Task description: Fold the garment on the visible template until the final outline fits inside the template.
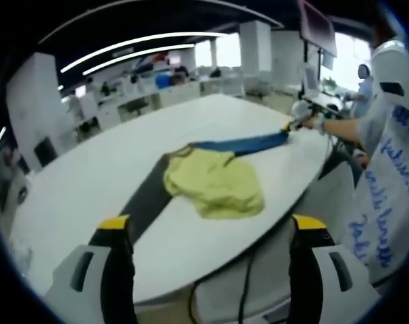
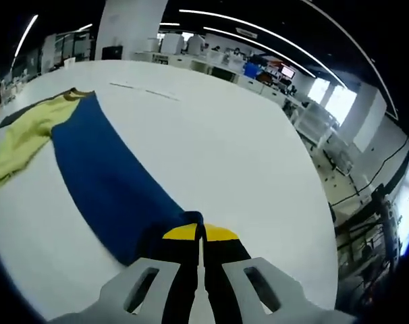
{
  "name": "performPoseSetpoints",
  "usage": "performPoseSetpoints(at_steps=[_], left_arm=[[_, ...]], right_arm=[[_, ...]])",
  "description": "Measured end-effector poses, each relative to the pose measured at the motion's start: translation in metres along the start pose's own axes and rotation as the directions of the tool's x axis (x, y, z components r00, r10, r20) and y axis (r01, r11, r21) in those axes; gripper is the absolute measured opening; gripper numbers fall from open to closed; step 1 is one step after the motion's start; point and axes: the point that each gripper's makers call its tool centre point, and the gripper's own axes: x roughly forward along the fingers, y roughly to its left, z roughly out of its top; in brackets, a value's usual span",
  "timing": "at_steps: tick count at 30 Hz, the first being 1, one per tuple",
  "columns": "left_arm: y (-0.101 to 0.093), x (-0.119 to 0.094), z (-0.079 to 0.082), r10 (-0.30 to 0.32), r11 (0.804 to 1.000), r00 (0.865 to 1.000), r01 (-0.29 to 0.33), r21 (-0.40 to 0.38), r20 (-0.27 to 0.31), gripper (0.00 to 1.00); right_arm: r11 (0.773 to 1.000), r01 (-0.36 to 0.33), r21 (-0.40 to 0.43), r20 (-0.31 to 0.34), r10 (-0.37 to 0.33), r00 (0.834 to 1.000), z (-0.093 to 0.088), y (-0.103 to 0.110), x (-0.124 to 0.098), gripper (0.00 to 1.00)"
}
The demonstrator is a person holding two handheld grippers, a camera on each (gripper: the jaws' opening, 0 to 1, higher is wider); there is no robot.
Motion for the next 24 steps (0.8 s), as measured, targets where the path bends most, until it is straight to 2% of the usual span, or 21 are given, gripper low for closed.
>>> performPoseSetpoints(at_steps=[5,17,21,24], left_arm=[[-0.003,0.001,0.001,-0.002,1.000,1.000,0.002,0.004,-0.005,0.92],[0.000,-0.001,-0.001,0.014,1.000,1.000,-0.014,-0.002,-0.012,0.91],[-0.004,0.000,-0.001,-0.002,1.000,1.000,0.002,0.001,-0.016,0.91],[-0.005,0.002,0.000,-0.005,1.000,1.000,0.005,0.004,-0.017,0.91]], right_arm=[[1.000,-0.013,0.021,-0.003,0.013,1.000,-0.001,0.002,0.005,0.02],[1.000,0.012,0.027,-0.025,-0.012,1.000,-0.010,-0.004,0.015,0.02],[0.997,0.011,0.082,-0.026,-0.009,1.000,-0.011,-0.006,0.019,0.02],[0.997,0.013,0.078,-0.025,-0.011,1.000,-0.011,-0.001,0.017,0.02]])
